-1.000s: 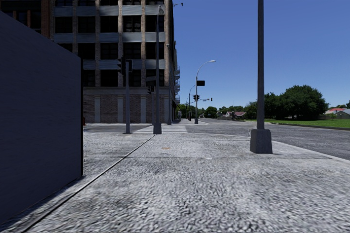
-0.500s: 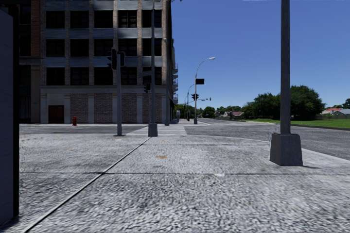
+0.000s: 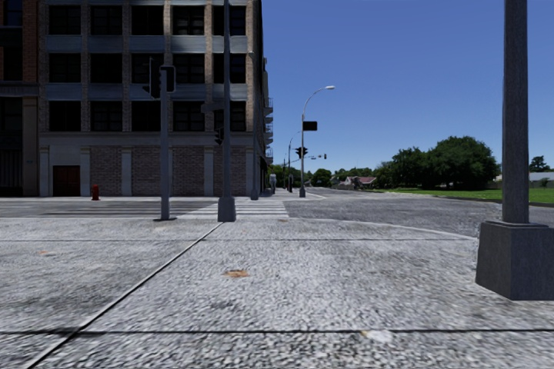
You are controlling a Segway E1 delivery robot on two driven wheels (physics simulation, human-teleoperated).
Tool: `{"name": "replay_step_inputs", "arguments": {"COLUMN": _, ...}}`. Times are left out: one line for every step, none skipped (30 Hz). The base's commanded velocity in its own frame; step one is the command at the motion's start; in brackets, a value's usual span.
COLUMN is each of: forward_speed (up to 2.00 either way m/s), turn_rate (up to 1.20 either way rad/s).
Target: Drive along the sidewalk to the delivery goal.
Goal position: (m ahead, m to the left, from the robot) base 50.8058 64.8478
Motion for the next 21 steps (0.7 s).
{"name": "replay_step_inputs", "arguments": {"forward_speed": 2.00, "turn_rate": 0.00}}
{"name": "replay_step_inputs", "arguments": {"forward_speed": 2.00, "turn_rate": 0.00}}
{"name": "replay_step_inputs", "arguments": {"forward_speed": 2.00, "turn_rate": 0.00}}
{"name": "replay_step_inputs", "arguments": {"forward_speed": 2.00, "turn_rate": 0.00}}
{"name": "replay_step_inputs", "arguments": {"forward_speed": 2.00, "turn_rate": 0.00}}
{"name": "replay_step_inputs", "arguments": {"forward_speed": 2.00, "turn_rate": 0.00}}
{"name": "replay_step_inputs", "arguments": {"forward_speed": 2.00, "turn_rate": 0.00}}
{"name": "replay_step_inputs", "arguments": {"forward_speed": 2.00, "turn_rate": 0.00}}
{"name": "replay_step_inputs", "arguments": {"forward_speed": 2.00, "turn_rate": 0.00}}
{"name": "replay_step_inputs", "arguments": {"forward_speed": 2.00, "turn_rate": 0.00}}
{"name": "replay_step_inputs", "arguments": {"forward_speed": 2.00, "turn_rate": 0.00}}
{"name": "replay_step_inputs", "arguments": {"forward_speed": 2.00, "turn_rate": 0.00}}
{"name": "replay_step_inputs", "arguments": {"forward_speed": 2.00, "turn_rate": 0.00}}
{"name": "replay_step_inputs", "arguments": {"forward_speed": 2.00, "turn_rate": 0.00}}
{"name": "replay_step_inputs", "arguments": {"forward_speed": 2.00, "turn_rate": 0.00}}
{"name": "replay_step_inputs", "arguments": {"forward_speed": 2.00, "turn_rate": 0.00}}
{"name": "replay_step_inputs", "arguments": {"forward_speed": 2.00, "turn_rate": 0.00}}
{"name": "replay_step_inputs", "arguments": {"forward_speed": 2.00, "turn_rate": 0.00}}
{"name": "replay_step_inputs", "arguments": {"forward_speed": 2.00, "turn_rate": 0.00}}
{"name": "replay_step_inputs", "arguments": {"forward_speed": 2.00, "turn_rate": 0.00}}
{"name": "replay_step_inputs", "arguments": {"forward_speed": 2.00, "turn_rate": 0.00}}
